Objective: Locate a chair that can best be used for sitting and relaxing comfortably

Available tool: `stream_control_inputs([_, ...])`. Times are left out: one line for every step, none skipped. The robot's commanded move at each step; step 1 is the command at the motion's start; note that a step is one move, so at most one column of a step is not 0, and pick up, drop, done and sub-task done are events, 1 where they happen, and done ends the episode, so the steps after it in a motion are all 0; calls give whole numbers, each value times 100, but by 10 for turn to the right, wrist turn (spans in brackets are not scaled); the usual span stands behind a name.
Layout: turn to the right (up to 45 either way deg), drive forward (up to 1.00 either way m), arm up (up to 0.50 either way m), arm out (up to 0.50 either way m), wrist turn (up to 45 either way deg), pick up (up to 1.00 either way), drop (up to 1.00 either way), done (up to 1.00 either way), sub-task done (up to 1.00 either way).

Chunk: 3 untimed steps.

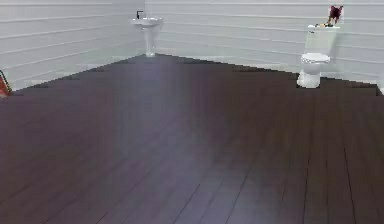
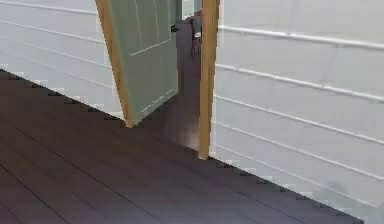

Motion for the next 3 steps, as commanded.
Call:
stream_control_inputs([450,0,0,0,0,0,0,0,0])
stream_control_inputs([180,0,0,0,0,0,0,0,0])
stream_control_inputs([0,100,0,0,0,0,0,0,0])
